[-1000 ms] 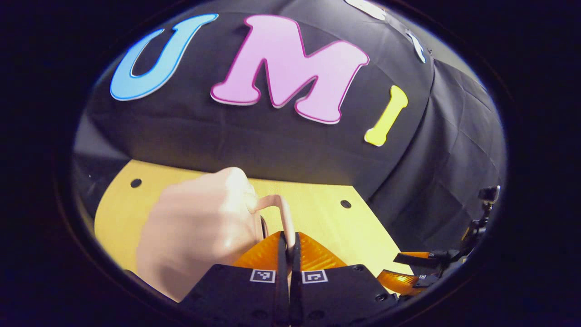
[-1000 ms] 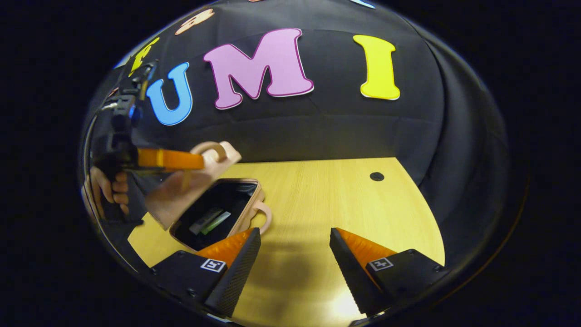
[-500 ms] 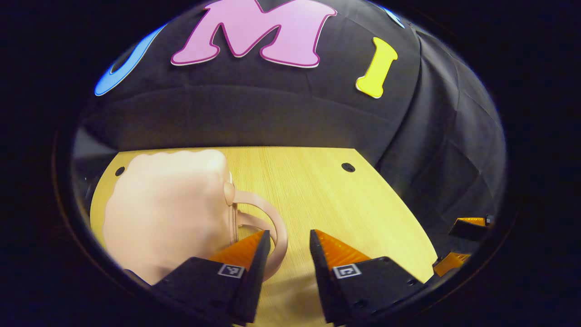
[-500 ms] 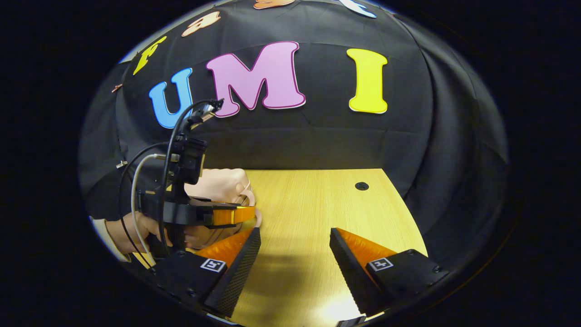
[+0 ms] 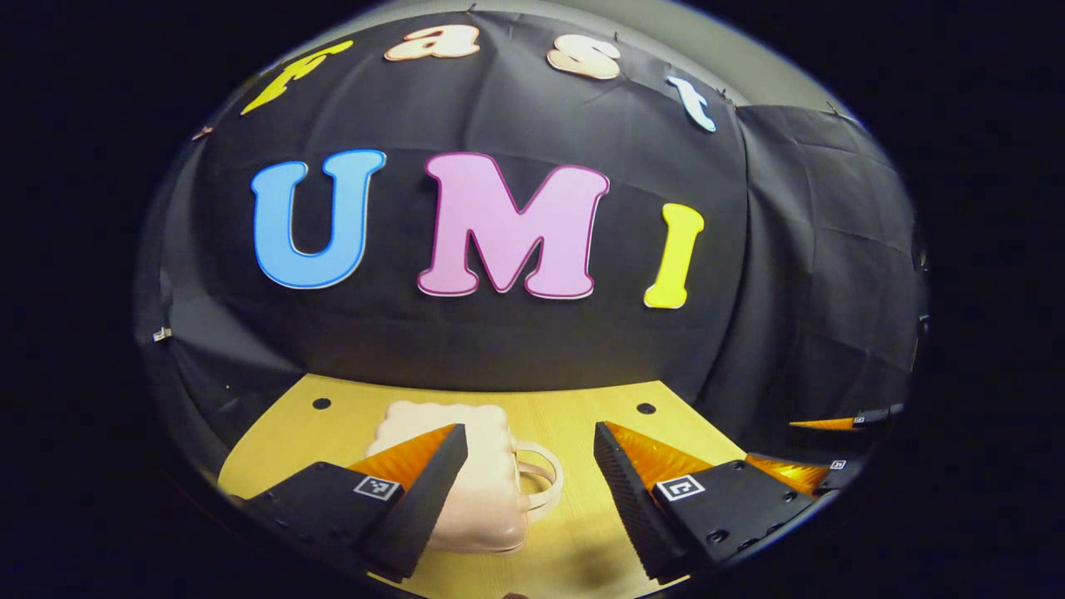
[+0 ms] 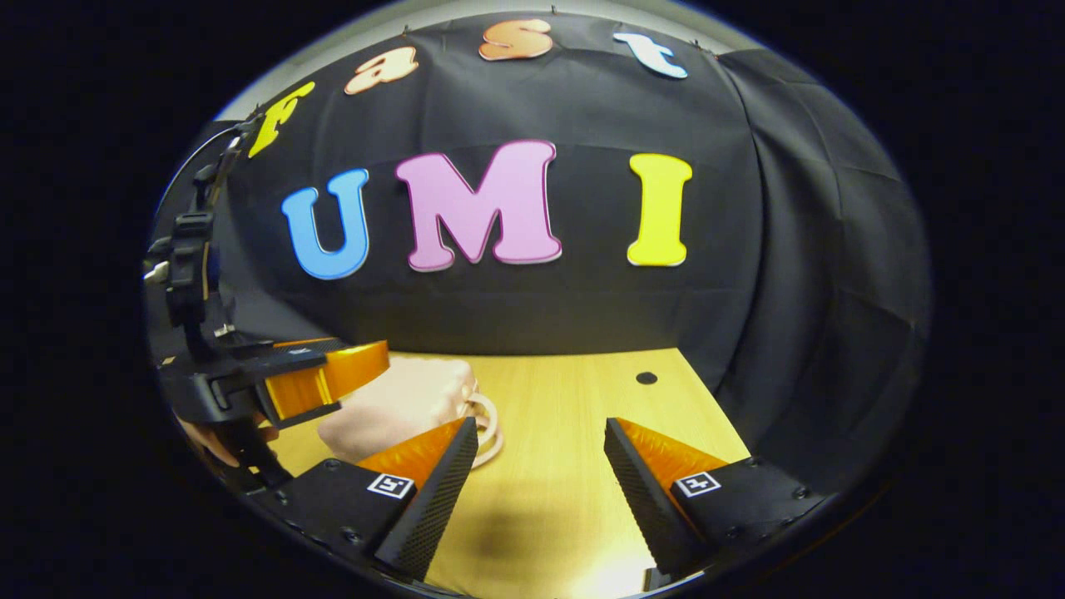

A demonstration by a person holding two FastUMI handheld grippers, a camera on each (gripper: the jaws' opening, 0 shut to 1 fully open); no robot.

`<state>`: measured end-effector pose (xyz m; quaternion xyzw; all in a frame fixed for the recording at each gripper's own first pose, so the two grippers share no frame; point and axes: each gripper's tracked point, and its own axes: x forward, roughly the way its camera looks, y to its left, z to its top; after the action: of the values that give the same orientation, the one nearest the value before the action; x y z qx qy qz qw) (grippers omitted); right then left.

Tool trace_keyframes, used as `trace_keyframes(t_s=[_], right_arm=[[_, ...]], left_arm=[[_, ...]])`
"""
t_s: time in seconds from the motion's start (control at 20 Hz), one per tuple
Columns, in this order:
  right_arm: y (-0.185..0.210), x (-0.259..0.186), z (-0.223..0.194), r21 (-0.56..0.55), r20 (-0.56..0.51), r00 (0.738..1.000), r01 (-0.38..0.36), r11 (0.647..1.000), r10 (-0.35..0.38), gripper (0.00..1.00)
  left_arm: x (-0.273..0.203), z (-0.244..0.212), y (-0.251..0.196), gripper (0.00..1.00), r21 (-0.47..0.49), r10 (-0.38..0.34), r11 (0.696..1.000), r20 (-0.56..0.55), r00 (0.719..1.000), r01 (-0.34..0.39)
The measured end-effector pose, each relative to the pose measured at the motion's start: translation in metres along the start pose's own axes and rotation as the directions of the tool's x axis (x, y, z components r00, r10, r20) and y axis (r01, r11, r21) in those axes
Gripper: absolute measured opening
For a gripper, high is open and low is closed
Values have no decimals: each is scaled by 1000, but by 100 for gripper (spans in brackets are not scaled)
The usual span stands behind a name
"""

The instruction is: First open the suitcase, pack the skin care products into it, and then close the suitcase.

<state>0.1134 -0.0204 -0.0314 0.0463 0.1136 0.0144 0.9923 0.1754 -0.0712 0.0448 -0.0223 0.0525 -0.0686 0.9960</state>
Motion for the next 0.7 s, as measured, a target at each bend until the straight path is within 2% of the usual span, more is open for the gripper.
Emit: trace_keyframes(t_s=[0.1,0.2,0.35,0.45,0.7], right_arm=[[11,-19,11,6,67,998,-4,1000,3,97],[20,-36,9,5,82,997,-10,1000,9,97],[23,-56,6,-4,116,993,4,1000,-4,97],[27,-63,-1,-11,120,993,-6,1000,7,97],[32,-74,-22,-9,76,997,-23,1000,24,97]], left_arm=[[-41,8,13,96,-42,15,999,33,999,-14],[-70,10,30,96,-63,41,997,61,997,-37],[-102,13,46,96,-52,61,997,120,991,-55],[-116,10,55,96,-32,83,996,145,986,-80],[-135,-3,38,96,1,102,995,158,982,-104]])
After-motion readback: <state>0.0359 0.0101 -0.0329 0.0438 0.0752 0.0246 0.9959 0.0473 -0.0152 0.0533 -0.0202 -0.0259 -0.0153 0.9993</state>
